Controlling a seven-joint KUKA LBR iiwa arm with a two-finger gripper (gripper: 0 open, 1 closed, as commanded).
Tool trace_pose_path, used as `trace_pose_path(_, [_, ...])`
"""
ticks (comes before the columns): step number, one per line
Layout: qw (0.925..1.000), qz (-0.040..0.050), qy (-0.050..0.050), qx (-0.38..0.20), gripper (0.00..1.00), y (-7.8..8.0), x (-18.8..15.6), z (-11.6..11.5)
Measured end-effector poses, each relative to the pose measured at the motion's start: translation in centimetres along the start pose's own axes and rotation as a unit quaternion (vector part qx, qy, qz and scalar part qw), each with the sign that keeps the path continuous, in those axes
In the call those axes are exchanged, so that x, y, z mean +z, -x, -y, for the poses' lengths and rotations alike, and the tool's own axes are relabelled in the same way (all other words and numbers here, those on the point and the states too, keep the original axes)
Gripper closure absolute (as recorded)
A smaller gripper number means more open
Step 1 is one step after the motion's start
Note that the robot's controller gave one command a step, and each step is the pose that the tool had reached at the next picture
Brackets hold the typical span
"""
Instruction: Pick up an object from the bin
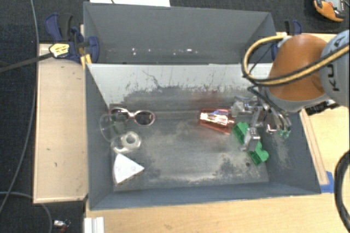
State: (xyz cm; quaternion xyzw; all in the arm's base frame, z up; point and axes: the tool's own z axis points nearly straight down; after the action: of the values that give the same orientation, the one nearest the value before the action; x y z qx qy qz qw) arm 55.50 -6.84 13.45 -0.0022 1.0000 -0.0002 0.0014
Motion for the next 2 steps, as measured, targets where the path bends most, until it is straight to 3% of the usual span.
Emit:
trace_pose_path(1, [0.9995,0.005,-0.002,0.031,0.0,-0.8,5.4,4.6])
trace_pose_path(2, [0.9995,0.0078,0.0,0.029,0.0,0.2,0.2,2.6])
